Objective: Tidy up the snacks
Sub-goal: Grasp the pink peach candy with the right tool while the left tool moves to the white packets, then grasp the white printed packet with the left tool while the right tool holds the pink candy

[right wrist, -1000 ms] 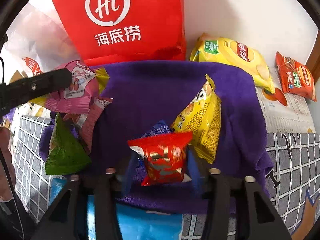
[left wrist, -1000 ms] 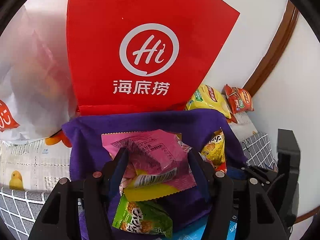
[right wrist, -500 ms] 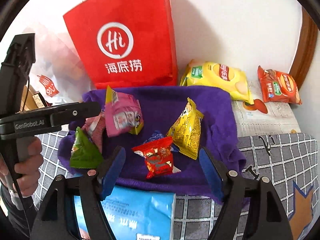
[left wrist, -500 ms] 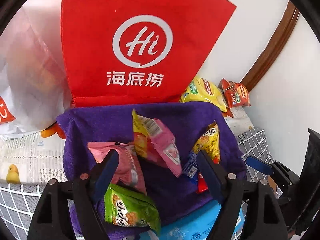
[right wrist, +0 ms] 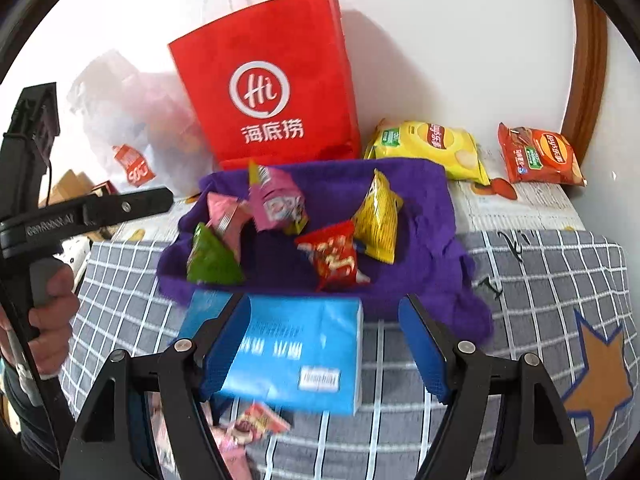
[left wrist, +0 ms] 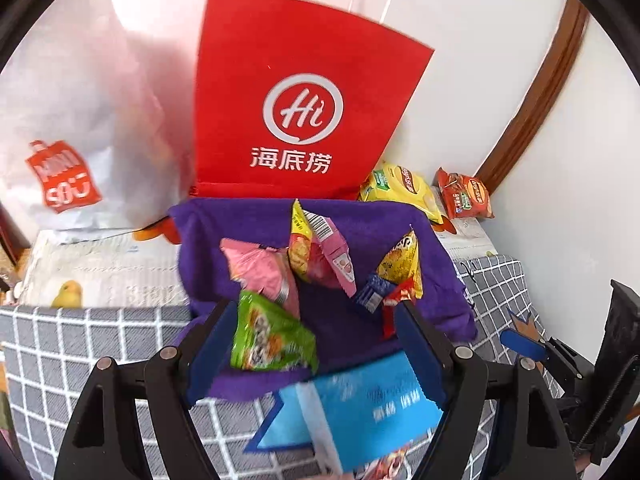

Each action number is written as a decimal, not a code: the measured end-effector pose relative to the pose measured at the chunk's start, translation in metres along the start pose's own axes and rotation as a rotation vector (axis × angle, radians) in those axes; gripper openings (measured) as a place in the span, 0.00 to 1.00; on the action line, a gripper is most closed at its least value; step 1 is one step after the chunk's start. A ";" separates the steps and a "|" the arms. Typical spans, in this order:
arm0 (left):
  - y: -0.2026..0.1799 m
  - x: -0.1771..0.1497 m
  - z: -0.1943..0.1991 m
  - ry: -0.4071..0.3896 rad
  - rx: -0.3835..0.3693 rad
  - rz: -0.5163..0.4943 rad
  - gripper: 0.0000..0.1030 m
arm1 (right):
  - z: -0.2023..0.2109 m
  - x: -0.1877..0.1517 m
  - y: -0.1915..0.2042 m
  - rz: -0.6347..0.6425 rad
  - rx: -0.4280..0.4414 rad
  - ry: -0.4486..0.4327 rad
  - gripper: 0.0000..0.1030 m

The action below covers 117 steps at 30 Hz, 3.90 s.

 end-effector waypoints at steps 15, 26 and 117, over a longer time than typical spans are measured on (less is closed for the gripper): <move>0.013 -0.070 0.047 0.039 0.029 0.066 0.77 | 0.021 -0.100 0.008 0.026 -0.017 0.093 0.39; 0.020 -0.111 0.069 0.067 0.032 0.089 0.77 | 0.005 -0.160 0.058 0.163 0.105 0.211 0.37; -0.037 -0.195 0.049 0.073 -0.001 0.087 0.47 | 0.027 -0.145 -0.036 0.071 -0.081 -0.014 0.36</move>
Point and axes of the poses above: each gripper's, at about its wrist camera, not at the fingertips, and z roughly against the way its jaws point, y to its left, x to its top, the point moved 7 cm from there along -z, roughly the way its jaws point, and after that the axes turned 8 degrees about -z, right-handed, at the moved point
